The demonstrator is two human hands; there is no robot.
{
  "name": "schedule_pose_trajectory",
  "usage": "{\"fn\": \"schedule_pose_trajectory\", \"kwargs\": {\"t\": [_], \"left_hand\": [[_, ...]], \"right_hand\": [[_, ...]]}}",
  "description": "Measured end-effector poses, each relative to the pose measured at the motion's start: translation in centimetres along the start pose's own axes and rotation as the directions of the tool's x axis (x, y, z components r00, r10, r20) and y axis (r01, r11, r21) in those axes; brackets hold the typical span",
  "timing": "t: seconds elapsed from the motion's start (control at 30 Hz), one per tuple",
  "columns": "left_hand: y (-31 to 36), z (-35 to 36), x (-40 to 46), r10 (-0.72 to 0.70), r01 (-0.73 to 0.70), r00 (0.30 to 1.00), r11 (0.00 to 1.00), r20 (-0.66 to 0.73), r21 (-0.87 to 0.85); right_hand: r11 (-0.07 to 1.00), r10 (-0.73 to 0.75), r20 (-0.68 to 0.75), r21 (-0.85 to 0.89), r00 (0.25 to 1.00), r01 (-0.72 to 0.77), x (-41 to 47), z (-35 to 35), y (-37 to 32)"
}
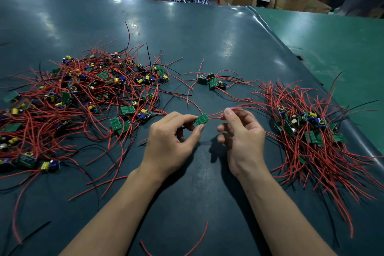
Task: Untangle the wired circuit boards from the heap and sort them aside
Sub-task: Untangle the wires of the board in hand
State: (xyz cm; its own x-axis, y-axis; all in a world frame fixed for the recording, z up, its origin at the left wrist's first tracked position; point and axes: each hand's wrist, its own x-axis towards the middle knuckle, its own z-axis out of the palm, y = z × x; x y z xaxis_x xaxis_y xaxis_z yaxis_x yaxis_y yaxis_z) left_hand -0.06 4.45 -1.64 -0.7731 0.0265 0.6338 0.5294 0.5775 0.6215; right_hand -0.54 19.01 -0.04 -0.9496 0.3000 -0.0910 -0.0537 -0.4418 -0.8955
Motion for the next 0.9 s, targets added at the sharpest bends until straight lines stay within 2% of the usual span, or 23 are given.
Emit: {"fn": "schedule_pose_trajectory", "kwargs": {"t": [0.17,0.4,0.5,0.6,0.67,0.77,0.9], "left_hand": [[-0.1,0.0,0.0,-0.014,0.014,1.0,1.0,-0.008,-0.008],[-0.2,-0.1,0.1,-0.046,0.046,0.999,0.999,-0.027,-0.013],[-0.2,-0.1,0.2,-0.063,0.062,0.996,0.998,-0.067,-0.009],[-0.3,-0.3,0.2,-0.032,0.032,0.998,0.999,-0.055,0.004],[-0.3,-0.3,0.1,0.021,-0.021,1.0,0.999,0.001,0.03],[-0.4,-0.4,0.1,0.049,-0.05,0.998,0.998,0.041,0.033],[-0.3,-0.2,0.2,0.059,-0.06,0.997,0.998,0.056,0.022]], "right_hand": [[0.992,0.065,-0.007,0.113,0.998,-0.064,0.2,0.2,0.0],[0.973,0.072,-0.086,0.225,0.994,-0.051,0.8,-0.4,-0.6],[0.951,0.134,0.01,0.281,0.991,-0.132,0.6,-0.5,-0.7],[0.937,0.263,0.225,0.172,0.938,-0.304,-0.2,-0.1,-0.3],[0.955,0.258,0.291,0.065,0.921,-0.289,-0.5,0.3,0.0],[0.985,0.173,0.232,-0.048,0.957,-0.166,-0.5,0.2,0.3],[0.993,0.087,0.143,-0.092,0.986,-0.074,-0.1,-0.2,0.0]]}}
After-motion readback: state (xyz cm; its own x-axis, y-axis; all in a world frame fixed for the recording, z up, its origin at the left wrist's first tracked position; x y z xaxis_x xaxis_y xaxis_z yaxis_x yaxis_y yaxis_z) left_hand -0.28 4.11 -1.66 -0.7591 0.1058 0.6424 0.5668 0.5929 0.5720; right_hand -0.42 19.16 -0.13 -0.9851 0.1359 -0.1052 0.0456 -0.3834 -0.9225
